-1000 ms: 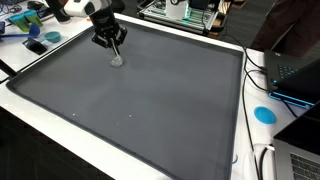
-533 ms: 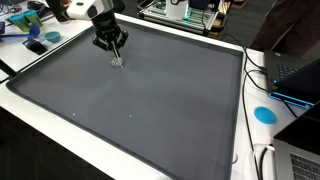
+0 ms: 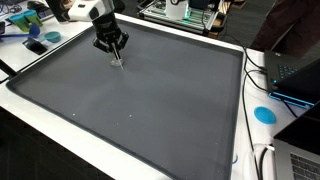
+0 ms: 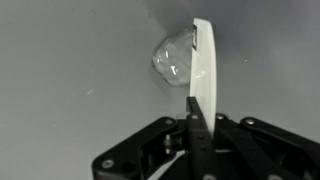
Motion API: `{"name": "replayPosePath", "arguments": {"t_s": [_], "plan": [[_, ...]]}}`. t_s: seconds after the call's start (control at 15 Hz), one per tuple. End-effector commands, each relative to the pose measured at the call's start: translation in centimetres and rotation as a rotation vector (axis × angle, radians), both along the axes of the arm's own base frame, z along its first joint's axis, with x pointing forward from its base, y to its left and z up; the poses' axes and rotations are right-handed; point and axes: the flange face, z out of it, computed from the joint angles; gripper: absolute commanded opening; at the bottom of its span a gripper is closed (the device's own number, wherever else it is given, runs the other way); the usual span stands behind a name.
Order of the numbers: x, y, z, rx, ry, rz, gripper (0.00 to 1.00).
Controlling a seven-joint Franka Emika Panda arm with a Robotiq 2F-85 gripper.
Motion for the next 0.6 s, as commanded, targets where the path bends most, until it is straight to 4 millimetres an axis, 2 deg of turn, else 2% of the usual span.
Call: {"name": "replayPosePath", "arguments": {"t_s": [0.0, 0.27, 0.53], "plan": [[-0.1, 0.4, -0.7, 0.021, 0.002, 0.022, 0.01], [0.3, 0.4, -1.6, 0.030, 0.002, 0.045, 0.01], [0.5, -0.9, -3.0, 0.023, 0.005, 0.053, 0.01]]}}
